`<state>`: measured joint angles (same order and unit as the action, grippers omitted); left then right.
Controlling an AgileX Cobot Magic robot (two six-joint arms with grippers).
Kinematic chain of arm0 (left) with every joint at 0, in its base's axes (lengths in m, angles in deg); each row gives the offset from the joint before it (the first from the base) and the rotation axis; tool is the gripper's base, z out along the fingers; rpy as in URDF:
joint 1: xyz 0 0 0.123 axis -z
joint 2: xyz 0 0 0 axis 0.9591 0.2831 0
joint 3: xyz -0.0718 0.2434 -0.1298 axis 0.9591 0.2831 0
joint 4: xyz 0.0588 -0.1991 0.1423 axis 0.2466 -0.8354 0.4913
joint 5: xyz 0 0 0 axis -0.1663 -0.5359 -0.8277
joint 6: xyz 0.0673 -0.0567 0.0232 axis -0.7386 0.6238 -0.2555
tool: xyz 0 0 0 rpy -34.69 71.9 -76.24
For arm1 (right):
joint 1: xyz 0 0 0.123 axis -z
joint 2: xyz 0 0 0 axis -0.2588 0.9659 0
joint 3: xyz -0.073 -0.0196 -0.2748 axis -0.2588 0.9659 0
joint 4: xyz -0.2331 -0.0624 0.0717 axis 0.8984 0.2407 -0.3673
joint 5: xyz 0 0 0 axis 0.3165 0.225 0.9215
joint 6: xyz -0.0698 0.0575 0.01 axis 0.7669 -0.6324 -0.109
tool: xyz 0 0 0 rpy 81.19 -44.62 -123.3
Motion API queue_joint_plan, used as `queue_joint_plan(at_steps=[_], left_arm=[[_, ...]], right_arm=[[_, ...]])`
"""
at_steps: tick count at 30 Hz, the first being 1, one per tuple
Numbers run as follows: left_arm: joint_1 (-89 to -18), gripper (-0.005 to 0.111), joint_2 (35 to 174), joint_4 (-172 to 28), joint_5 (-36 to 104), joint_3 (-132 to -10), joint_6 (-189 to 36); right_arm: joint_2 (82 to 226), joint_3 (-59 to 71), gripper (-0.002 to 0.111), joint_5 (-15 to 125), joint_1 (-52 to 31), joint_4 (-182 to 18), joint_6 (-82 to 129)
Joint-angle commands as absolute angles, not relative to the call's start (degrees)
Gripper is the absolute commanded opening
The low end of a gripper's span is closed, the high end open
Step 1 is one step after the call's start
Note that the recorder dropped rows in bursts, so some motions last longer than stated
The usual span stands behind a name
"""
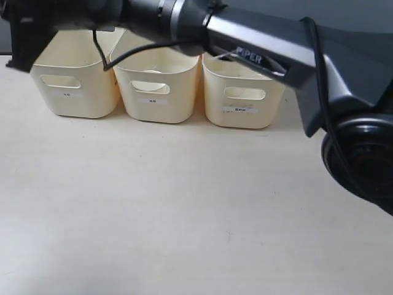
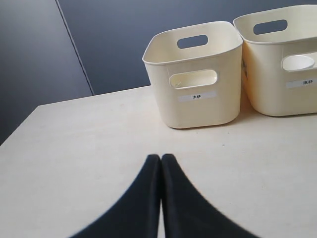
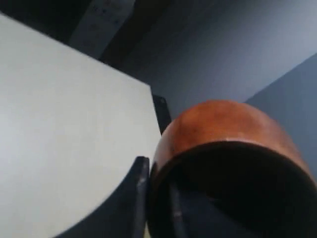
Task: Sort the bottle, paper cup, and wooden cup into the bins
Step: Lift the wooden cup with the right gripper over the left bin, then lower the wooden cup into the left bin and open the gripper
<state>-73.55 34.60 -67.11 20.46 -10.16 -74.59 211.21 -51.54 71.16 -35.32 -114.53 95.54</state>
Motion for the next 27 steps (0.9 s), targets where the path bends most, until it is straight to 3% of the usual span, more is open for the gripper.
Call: queue_joint_plan(at_steps=[1, 13, 27], left_arm=[[-73.3, 0.0, 34.9, -67.2, 20.7, -10.4, -74.5], [-73.3, 0.0, 34.9, -67.2, 20.7, -10.4, -74.5], [-73.3, 0.0, 34.9, -67.2, 20.7, -10.4, -74.5]], right_arm=[[213.4, -58.6, -0.001, 74.7, -30.9, -124.5, 94.8], [227.7, -70.0, -0.001, 73.8, -27.7, -125.1, 89.9], [233.8, -72.2, -0.001, 72.4, -26.0, -125.4, 90.1]])
